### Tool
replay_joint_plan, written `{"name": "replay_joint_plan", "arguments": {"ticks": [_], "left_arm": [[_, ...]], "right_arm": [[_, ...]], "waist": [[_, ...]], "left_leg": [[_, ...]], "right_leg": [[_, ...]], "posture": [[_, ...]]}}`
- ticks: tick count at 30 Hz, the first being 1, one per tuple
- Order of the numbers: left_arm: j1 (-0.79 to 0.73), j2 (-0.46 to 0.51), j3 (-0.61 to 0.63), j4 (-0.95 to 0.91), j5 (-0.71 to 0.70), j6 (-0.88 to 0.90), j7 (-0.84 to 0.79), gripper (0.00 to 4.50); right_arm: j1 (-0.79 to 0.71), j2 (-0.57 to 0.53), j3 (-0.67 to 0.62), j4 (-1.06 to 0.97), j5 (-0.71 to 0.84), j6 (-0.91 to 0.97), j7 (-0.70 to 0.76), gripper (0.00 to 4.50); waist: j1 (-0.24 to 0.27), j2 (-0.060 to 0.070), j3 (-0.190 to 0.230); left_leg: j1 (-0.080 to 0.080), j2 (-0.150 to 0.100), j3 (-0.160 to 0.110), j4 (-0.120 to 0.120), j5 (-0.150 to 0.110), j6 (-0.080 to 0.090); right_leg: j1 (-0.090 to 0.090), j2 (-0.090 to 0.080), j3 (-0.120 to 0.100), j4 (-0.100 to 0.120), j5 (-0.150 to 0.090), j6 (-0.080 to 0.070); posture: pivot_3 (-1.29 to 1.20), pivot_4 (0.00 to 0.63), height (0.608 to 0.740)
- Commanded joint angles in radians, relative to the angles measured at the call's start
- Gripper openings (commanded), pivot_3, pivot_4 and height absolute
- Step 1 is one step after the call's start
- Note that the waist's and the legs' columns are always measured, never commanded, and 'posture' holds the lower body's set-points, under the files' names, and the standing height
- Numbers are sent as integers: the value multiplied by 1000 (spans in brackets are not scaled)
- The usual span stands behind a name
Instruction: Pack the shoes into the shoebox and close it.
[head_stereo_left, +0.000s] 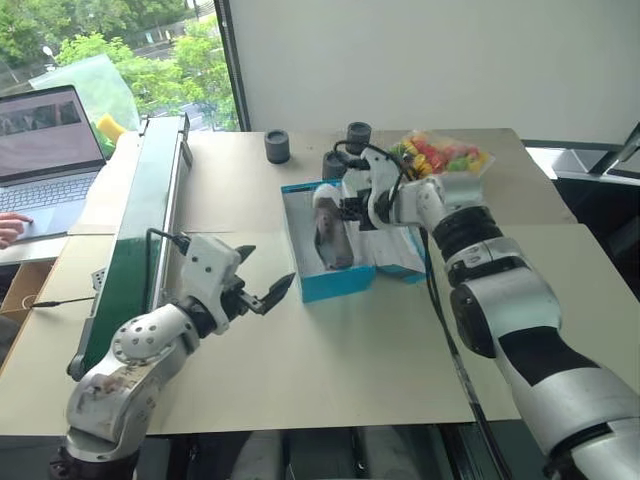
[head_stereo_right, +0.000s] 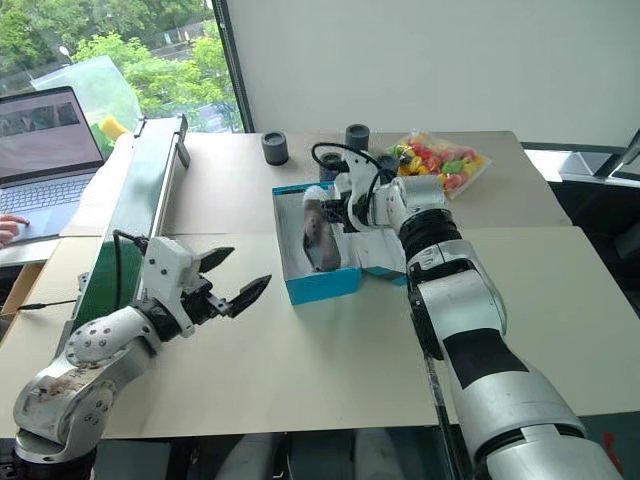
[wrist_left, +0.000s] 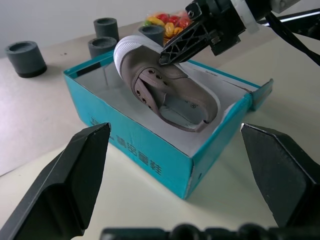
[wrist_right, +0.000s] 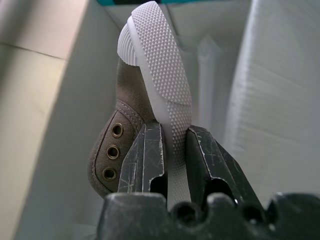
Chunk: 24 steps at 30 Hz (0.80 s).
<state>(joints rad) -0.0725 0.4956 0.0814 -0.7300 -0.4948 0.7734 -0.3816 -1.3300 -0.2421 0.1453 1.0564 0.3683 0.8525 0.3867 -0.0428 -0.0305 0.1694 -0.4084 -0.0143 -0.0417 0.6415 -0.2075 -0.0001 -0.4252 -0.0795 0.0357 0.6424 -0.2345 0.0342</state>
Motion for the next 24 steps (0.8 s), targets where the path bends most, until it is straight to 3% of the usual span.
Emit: {"name": "replay_joint_plan", "arguments": {"ticks": [1,7,9,16,24], "left_arm": [[-7,-18,-3,-36,-2,-25,15,4463],[-25,-34,-7,-44,-6,-15,35,4463],[-22,-33,-6,-48,-7,-14,37,4500],[-15,-27,0,-50,-12,-15,40,4500],[-14,-25,31,-31,18,-37,65,4500]], "right_arm": [[-47,13,12,17,-92,-62,28,261],[-45,51,-24,39,-156,-72,40,261],[-45,60,-48,38,-158,-66,36,1197],[-62,73,-82,12,-176,-56,49,3418],[-98,40,-109,-139,-205,-81,29,3418]], "waist": [[-2,0,0],[-3,0,0],[-1,0,0],[-1,0,0],[-1,0,0]], "left_leg": [[0,0,0,0,0,0],[1,1,-1,0,0,0],[1,1,-1,0,0,0],[2,1,-4,0,0,0],[1,1,-4,0,0,0]], "right_leg": [[0,0,0,0,0,0],[0,1,2,1,0,0],[0,1,2,1,0,0],[0,1,2,1,0,0],[0,1,2,1,0,0]], "posture": [[0,150,740],[0,150,740],[0,150,740],[0,150,740],[0,150,740]]}}
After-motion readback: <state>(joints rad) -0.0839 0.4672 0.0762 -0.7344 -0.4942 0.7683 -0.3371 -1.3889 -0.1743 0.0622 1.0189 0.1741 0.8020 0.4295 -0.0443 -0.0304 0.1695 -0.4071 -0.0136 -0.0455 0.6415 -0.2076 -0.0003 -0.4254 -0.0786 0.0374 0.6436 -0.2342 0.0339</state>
